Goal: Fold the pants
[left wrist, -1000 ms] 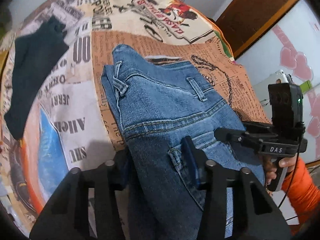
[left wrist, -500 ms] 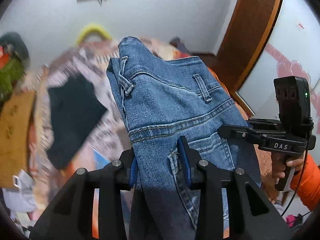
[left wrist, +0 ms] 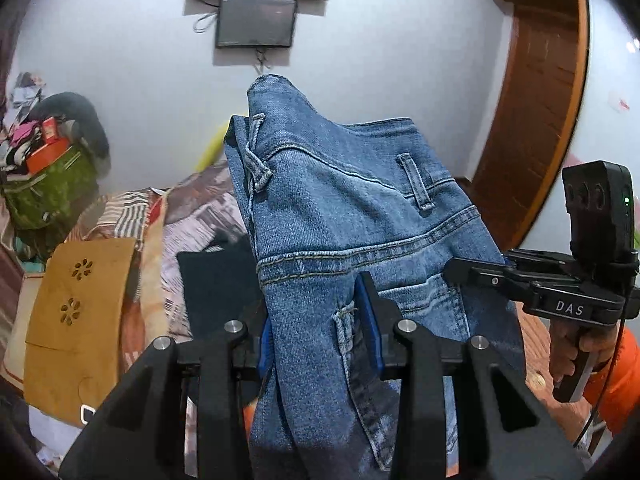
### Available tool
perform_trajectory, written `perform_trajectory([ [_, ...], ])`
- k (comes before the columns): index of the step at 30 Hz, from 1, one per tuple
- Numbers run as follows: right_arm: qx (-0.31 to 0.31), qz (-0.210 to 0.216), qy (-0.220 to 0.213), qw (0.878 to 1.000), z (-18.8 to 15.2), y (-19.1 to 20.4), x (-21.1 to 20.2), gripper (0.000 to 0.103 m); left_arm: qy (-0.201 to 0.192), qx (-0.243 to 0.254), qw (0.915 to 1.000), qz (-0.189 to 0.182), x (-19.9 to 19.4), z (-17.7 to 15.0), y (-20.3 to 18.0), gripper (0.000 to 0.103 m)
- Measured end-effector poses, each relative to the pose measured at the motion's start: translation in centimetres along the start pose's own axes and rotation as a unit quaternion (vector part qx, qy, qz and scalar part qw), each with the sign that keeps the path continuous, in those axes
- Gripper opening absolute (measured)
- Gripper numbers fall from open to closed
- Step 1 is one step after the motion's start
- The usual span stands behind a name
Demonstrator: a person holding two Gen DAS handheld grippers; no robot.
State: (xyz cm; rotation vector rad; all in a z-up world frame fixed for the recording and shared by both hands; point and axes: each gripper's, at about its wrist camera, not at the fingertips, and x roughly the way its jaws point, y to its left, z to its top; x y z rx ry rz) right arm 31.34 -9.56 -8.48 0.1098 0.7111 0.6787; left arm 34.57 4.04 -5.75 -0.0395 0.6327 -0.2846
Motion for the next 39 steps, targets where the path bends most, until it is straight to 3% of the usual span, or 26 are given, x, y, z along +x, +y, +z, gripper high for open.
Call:
perform_trajectory([
  [5,-0.013,-0.013,0.025,1.000,1.5,0.6,5.3,0.018,0.002,-0.022,0.9996,0.016,3.2,0.3,4.5,0.036],
  [17,-0.003,-0.066,0.112,0.992,1.1,-1.1,19.9,0.015,0.066,-0.084,0.9923,0.063,15.4,-3.4,15.4,0.036],
  [21,0.004,-0.087,0.145,0.986,0.4,-2.5,23.0,0.013,0.112,-0.110,0.9854,0.067,20.5,-5.7,18.2,0.037],
  [25,-0.006,-0.096,0.162,0.982,-0.3,-2.7,23.6,0.016,0.158,-0.158,0.9729,0.059,24.5,-8.9,20.2,0.042],
  [29,-0.040,-0.107,0.162,0.980,-0.7,-1.3,22.2,0.021,0.142,-0.163,0.9732,0.078,23.3,-9.1,19.9,0.046],
  [33,-0.052,-0.110,0.149,0.981,-1.1,-0.6,20.1,0.022,0.149,-0.095,0.9769,0.120,20.5,-8.4,17.5,0.046],
  [39,-0.052,-0.075,0.073,0.993,-0.2,2.7,12.3,0.022,0.087,-0.064,0.9870,0.119,11.2,-5.6,14.6,0.046],
])
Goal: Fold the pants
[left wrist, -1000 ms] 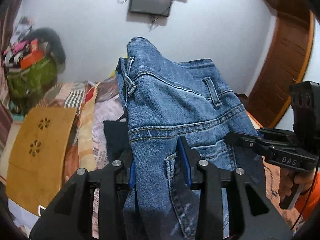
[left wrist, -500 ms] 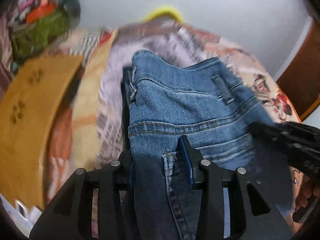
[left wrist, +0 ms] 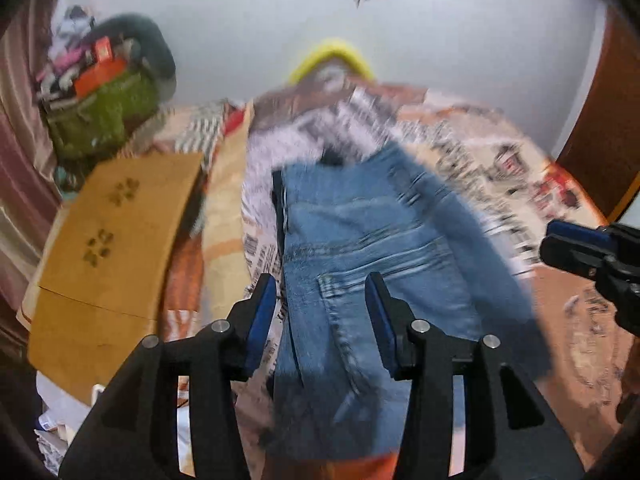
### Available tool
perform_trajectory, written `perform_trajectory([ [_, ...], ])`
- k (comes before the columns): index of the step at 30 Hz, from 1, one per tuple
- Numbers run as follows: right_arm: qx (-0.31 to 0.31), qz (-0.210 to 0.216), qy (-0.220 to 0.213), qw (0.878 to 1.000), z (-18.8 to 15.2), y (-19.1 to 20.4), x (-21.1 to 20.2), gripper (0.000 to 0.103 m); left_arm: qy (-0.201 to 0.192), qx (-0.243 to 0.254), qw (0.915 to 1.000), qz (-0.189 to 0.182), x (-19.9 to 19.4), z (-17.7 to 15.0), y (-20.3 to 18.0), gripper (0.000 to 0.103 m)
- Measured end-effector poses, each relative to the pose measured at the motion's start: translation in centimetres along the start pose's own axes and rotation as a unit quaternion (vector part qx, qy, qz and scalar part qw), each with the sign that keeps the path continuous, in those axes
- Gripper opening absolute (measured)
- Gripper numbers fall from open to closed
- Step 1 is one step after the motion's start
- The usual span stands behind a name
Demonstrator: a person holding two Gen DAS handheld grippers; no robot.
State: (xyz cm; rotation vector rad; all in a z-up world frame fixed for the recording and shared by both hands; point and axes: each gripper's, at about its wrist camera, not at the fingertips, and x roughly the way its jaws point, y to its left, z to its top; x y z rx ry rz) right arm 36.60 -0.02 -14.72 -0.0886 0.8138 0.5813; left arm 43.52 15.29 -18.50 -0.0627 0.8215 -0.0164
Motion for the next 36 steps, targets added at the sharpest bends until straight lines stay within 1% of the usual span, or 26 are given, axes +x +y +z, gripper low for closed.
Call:
perform_trajectory([
  [3,-0.016,0.002,-0.052,0.999,0.0,1.9,-5.4,0.022,-0.045,-0.002,0.9990,-0.006,-6.2,0.1,-0.6,0.046],
  [4,-0.021,0.005,-0.068,0.997,-0.1,2.5,-7.2,0.022,-0.067,0.000,0.9977,-0.009,-9.0,0.1,-0.9,0.046],
  [5,-0.024,0.009,-0.087,0.996,-0.2,3.2,-9.2,0.022,-0.081,0.000,0.9967,-0.012,-10.9,0.0,-1.1,0.046],
  [7,-0.031,0.012,-0.121,0.992,-0.7,4.5,-12.8,0.022,-0.118,-0.003,0.9928,-0.019,-15.8,-0.5,-1.7,0.046],
  [9,-0.041,0.016,-0.155,0.987,-1.4,6.0,-16.5,0.022,-0.146,-0.006,0.9890,-0.026,-19.7,-0.8,-2.3,0.046],
  [10,-0.045,0.020,-0.173,0.984,-2.0,6.8,-18.5,0.022,-0.166,-0.003,0.9857,-0.029,-22.3,-1.4,-2.7,0.046],
  [13,-0.048,0.031,-0.215,0.975,-3.6,8.3,-22.8,0.022,-0.216,0.009,0.9762,-0.019,-28.0,-3.3,-4.0,0.046],
  [14,-0.047,0.036,-0.233,0.971,-4.3,9.1,-24.6,0.022,-0.236,0.015,0.9716,-0.017,-30.2,-4.3,-4.6,0.046],
  [16,-0.046,0.043,-0.252,0.966,-5.4,10.2,-26.6,0.022,-0.263,0.019,0.9646,-0.015,-33.2,-6.0,-5.3,0.046],
  [17,-0.048,0.042,-0.264,0.962,-6.1,10.9,-27.7,0.022,-0.276,0.019,0.9609,-0.014,-34.6,-7.0,-5.7,0.046],
  [20,-0.062,0.019,-0.292,0.954,-8.2,13.1,-30.1,0.023,-0.309,0.019,0.9507,-0.008,-38.3,-10.2,-7.0,0.047],
  [21,-0.065,0.016,-0.295,0.953,-8.7,13.5,-30.5,0.029,-0.315,0.019,0.9489,-0.007,-39.0,-11.0,-7.3,0.049],
  [22,-0.065,0.012,-0.301,0.951,-9.4,14.2,-31.0,0.034,-0.322,0.017,0.9465,-0.007,-39.8,-12.0,-7.6,0.055],
  [23,-0.063,0.008,-0.305,0.950,-9.9,14.4,-31.2,0.046,-0.329,0.016,0.9443,-0.007,-40.5,-12.8,-7.8,0.062],
  [24,-0.060,0.003,-0.311,0.949,-10.4,14.8,-31.5,0.056,-0.335,0.015,0.9420,-0.005,-41.2,-13.8,-8.2,0.065],
  [25,-0.056,-0.001,-0.313,0.948,-10.8,14.9,-31.7,0.061,-0.339,0.014,0.9406,-0.002,-41.6,-14.3,-8.4,0.072],
  [26,-0.051,-0.006,-0.315,0.948,-11.1,15.1,-31.8,0.070,-0.343,0.013,0.9393,0.005,-42.1,-15.1,-8.6,0.081],
  [27,-0.047,-0.012,-0.314,0.948,-11.2,15.0,-31.7,0.078,-0.344,0.011,0.9387,0.010,-42.4,-15.6,-8.8,0.086],
  [28,-0.046,-0.017,-0.314,0.948,-11.4,15.2,-31.7,0.081,-0.345,0.009,0.9384,0.014,-42.6,-16.1,-8.9,0.096],
  [29,-0.047,-0.023,-0.313,0.948,-11.5,15.2,-31.7,0.086,-0.346,0.007,0.9380,0.016,-42.7,-16.5,-9.0,0.101],
  [31,-0.041,-0.035,-0.311,0.949,-11.7,15.3,-31.9,0.094,-0.346,0.001,0.9378,0.023,-42.8,-17.3,-9.1,0.103],
  [32,-0.037,-0.041,-0.311,0.949,-11.8,15.2,-31.7,0.101,-0.344,0.000,0.9388,0.026,-42.8,-17.5,-9.2,0.103],
  [33,-0.034,-0.046,-0.311,0.949,-12.0,15.1,-31.7,0.103,-0.340,-0.002,0.9400,0.026,-42.8,-17.7,-9.1,0.103],
  [36,-0.031,-0.055,-0.307,0.950,-12.0,14.9,-31.6,0.103,-0.332,-0.010,0.9428,0.021,-42.4,-17.7,-8.9,0.103],
])
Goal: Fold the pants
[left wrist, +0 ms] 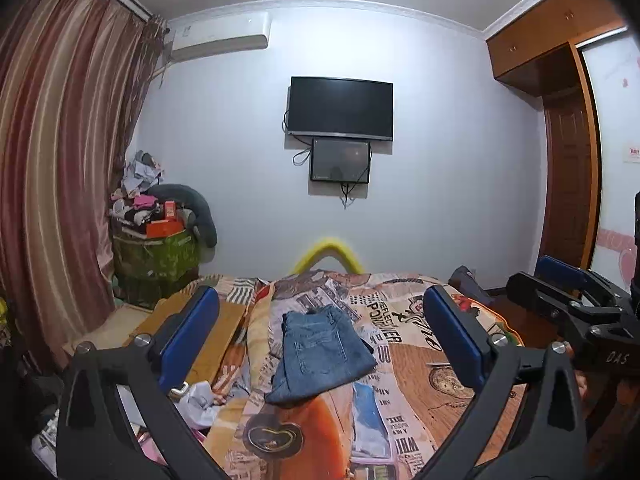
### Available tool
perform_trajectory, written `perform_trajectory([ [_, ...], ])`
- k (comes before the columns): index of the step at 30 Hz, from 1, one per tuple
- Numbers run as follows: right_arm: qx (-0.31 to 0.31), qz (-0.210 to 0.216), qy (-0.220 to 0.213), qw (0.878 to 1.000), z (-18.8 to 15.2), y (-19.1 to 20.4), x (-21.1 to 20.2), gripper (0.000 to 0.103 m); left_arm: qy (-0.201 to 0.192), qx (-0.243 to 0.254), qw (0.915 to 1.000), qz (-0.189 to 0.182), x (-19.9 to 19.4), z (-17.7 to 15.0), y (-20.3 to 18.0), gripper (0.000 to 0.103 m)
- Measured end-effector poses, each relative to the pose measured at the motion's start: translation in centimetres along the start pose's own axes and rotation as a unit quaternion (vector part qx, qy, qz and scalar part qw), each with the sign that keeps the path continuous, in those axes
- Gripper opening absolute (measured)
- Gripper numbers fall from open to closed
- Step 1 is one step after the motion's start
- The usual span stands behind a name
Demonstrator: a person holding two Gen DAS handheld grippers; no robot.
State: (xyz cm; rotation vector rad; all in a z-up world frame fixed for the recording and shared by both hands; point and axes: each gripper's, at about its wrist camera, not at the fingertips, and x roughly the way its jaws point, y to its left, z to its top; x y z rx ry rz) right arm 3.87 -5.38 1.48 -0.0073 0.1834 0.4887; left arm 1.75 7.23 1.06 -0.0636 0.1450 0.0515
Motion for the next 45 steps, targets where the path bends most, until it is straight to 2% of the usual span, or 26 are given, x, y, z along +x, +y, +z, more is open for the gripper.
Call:
perform_trajectory([
  [14,-0.002,-0.011,0.004,1.000,-0.9,0.0,-0.6,0.103,0.010,0.005,0.9999,0.005,0.5,-0.8,-0.1,0.103],
  [24,0.003,-0.013,0.018,1.000,-1.9,-0.1,-1.0,0.103,0.021,-0.010,0.9997,-0.001,1.5,-1.5,0.4,0.103],
  [45,0.012,-0.018,0.020,1.000,-1.4,-0.3,-1.2,0.103,0.031,-0.011,0.9994,-0.008,2.2,-1.7,0.5,0.103],
])
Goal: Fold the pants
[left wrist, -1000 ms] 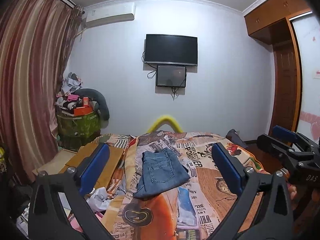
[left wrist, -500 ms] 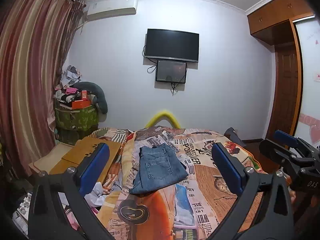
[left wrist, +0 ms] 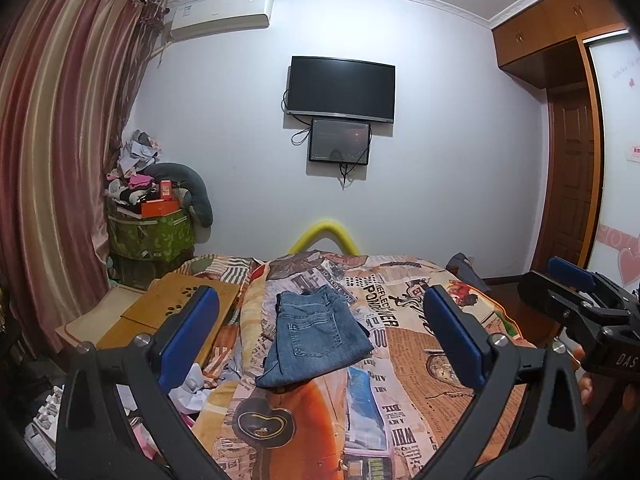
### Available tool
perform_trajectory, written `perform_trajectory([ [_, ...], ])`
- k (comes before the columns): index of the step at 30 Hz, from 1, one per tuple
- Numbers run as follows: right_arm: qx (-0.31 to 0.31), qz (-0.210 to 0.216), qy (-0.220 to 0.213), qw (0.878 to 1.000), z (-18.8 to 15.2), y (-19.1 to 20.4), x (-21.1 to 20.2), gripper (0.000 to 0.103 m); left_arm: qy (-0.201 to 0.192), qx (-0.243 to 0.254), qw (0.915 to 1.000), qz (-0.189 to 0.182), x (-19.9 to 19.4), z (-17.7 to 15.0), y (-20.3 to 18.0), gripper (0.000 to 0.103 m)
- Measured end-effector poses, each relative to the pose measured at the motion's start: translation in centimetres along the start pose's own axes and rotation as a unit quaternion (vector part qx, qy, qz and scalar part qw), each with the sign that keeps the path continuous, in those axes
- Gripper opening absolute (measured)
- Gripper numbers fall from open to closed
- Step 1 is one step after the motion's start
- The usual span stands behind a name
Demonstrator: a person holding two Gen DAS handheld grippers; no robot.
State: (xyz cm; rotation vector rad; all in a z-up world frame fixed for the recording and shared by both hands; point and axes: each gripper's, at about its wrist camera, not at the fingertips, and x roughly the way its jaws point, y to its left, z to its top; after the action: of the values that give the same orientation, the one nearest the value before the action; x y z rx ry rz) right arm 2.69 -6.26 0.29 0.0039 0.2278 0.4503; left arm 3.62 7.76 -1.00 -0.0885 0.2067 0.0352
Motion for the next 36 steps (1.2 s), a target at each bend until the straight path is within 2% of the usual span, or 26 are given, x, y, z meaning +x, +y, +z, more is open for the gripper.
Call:
perform_trajectory([
  [28,0.002,-0.008,-0.003,1.000,0.21,0.23,-0.37,0.103,-0.006,0.001,1.0000,-0.008,-0.23,0.12,0.25,0.103],
  [36,0.002,-0.008,-0.003,1.000,0.23,0.20,-0.36,0.103,0.003,0.002,0.9999,-0.016,-0.04,-0.04,0.06,0.103],
])
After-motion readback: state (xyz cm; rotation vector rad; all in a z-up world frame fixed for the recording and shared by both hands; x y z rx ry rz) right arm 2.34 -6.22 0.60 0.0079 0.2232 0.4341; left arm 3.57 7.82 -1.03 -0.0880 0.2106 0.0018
